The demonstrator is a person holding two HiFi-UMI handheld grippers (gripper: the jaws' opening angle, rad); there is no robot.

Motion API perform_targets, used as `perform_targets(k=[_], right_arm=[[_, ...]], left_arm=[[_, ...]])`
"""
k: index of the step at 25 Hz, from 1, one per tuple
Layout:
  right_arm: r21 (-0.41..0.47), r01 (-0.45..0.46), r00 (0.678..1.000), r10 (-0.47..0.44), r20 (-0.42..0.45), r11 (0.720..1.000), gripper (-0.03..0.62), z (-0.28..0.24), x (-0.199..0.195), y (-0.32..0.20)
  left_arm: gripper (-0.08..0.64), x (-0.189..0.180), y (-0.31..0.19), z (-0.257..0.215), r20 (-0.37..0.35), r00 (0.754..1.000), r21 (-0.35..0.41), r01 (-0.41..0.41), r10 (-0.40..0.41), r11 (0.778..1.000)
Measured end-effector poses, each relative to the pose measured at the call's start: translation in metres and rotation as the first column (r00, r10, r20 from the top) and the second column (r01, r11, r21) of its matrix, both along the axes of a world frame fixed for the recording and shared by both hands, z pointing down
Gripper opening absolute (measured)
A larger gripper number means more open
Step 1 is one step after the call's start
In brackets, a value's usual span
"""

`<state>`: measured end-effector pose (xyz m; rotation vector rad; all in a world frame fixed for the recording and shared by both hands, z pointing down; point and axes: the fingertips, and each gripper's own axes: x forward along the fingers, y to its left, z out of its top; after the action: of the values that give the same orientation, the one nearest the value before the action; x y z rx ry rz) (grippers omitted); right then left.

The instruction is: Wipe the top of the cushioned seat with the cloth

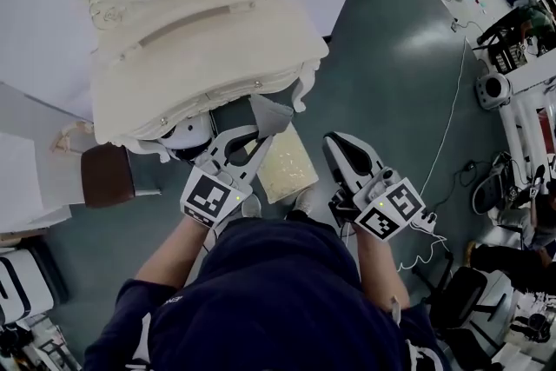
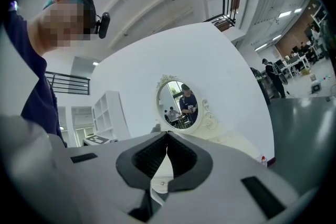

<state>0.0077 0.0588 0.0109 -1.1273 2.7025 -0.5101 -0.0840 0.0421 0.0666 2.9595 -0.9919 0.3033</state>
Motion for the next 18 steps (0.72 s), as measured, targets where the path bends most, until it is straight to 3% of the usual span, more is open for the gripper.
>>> perform_targets(k=[18], right_arm=[[-0.020, 0.048, 0.998, -0.049, -0.032, 0.999, 0.025, 0.005, -0.014, -0.028]], left_arm=[[0.028, -0.005, -0.027, -0.008, -0.017, 1.000, 0.017, 0.023, -0.022, 1.000]])
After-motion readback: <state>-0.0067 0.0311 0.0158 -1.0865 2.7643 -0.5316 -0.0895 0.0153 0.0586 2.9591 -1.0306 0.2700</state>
